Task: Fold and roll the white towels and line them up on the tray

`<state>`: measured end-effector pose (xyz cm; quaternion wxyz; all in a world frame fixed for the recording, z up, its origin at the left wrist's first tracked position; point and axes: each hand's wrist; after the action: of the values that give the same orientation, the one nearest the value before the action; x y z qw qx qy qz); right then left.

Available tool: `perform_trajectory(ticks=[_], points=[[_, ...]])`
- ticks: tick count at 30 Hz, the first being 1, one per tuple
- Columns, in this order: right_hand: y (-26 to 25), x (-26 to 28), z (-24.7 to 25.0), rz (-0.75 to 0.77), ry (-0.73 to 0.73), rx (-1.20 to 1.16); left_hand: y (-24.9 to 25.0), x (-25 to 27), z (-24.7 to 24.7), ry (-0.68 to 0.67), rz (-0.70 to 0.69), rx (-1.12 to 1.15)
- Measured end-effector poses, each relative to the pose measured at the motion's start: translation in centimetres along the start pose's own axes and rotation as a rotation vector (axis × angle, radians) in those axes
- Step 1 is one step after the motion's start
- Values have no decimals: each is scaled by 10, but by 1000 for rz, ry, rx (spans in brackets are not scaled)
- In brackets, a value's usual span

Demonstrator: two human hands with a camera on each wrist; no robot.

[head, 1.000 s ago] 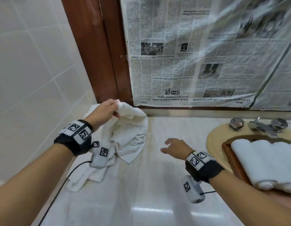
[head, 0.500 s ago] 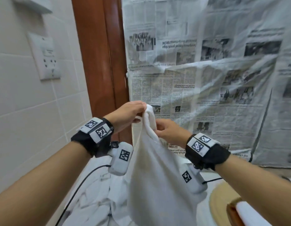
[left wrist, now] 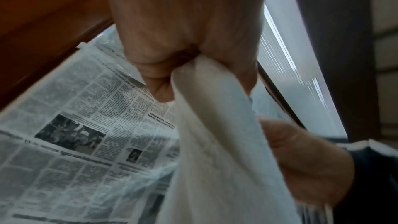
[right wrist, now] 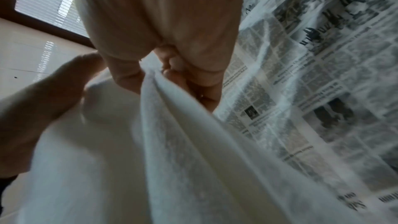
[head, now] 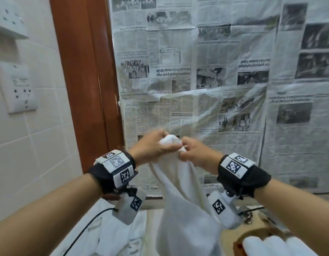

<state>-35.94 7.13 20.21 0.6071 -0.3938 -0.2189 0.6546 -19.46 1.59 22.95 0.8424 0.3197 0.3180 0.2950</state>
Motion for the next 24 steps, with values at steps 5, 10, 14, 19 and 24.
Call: perform_trajectory(ticks=[5,10,14,19,24], points=[[28,16,0,-48,-146,325,-26,5,-15,-103,-79,-532],[36,24,-5,-64,-118,293,-25,9,-25,-111,-257,-785],[46,26,-13,-83,-59,17,-22,9,-25,-110,-310,-790],[57,32,-22,-64,-19,-151,-25,12,-15,-118,-321,-835],[68,38,-26,-1,-5,241,-33,20,-10,-141,-303,-940]])
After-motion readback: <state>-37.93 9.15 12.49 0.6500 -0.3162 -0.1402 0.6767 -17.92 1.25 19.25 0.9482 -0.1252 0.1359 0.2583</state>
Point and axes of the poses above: each hand's wrist, its own x-axis away from the middle knuckle, its own z-axis out of the back of the hand, y = z × x, and after that the axes turned 5 degrees about x, right-handed
